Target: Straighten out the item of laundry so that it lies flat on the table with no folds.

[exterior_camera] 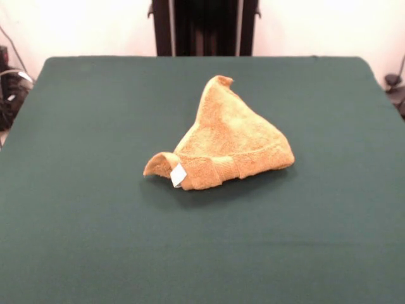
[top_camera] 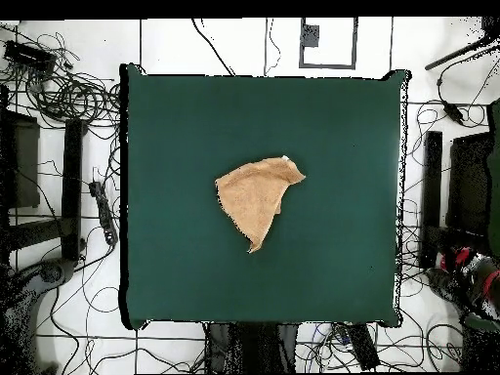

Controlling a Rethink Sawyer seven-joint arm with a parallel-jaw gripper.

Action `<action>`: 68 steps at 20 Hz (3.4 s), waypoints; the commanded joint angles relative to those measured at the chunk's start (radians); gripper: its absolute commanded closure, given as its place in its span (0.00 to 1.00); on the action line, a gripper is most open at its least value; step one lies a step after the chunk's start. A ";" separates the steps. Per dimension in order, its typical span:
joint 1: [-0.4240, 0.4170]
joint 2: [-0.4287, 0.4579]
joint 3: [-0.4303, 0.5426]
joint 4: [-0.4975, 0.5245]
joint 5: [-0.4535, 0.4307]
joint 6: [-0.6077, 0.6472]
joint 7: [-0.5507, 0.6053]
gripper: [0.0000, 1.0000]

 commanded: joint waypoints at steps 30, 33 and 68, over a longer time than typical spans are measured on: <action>-0.292 -0.094 0.416 0.203 -0.283 0.158 -0.339 0.00; -0.323 -0.105 0.469 0.245 -0.307 0.127 -0.382 0.00; -0.220 -0.022 0.463 0.412 -0.383 0.023 -0.051 0.00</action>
